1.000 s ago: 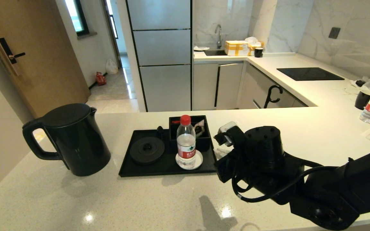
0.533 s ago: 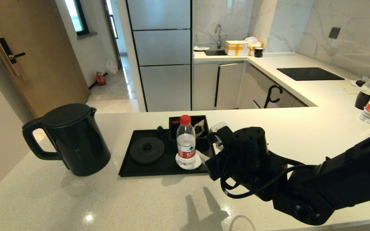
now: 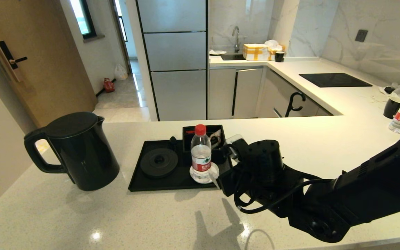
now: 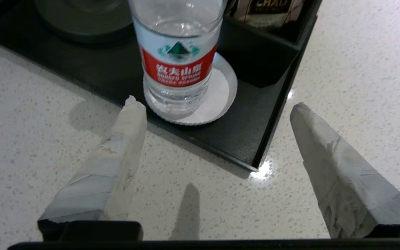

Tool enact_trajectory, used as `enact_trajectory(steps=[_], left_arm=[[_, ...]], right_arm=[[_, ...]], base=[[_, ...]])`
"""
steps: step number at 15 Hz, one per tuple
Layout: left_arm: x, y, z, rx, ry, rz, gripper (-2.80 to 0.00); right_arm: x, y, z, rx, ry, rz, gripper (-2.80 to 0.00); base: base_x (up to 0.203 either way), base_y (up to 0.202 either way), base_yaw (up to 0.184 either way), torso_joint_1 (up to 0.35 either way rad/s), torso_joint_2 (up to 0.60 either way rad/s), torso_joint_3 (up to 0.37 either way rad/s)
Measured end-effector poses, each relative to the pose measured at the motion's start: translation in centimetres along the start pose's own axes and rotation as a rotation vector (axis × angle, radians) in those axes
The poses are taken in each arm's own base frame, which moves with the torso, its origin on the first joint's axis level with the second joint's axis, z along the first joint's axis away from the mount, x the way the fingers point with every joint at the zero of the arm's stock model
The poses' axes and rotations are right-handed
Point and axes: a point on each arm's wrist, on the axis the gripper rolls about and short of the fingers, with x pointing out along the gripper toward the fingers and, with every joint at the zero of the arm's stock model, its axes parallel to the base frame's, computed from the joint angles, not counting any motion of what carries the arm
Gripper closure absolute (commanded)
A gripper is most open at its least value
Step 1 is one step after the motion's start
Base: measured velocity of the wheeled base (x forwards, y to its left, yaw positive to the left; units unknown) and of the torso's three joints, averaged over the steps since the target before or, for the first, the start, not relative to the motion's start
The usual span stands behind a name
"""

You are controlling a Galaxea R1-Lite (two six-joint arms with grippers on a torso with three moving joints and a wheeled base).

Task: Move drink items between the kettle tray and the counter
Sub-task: Pick up the bottled water

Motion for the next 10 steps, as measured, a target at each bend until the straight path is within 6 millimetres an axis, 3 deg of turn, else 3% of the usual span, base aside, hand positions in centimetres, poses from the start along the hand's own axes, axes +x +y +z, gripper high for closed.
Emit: enact_trajectory(steps=[6,10], left_arm=[[0.0,0.0,0.0,0.000,0.000,0.000,0.00],[0.0,0.0,0.0,0.000,0.000,0.000,0.00]], right_arm=[[0.4,0.7,-1.9,0.003,0.053,0.017,-2.80],[1.4,1.0,-1.3,0.017,-0.002,0.012,-2.80]], base=[[0.000,0.000,0.000,0.000,0.00,0.000],[0.000,0.000,0.000,0.000,0.00,0.000]])
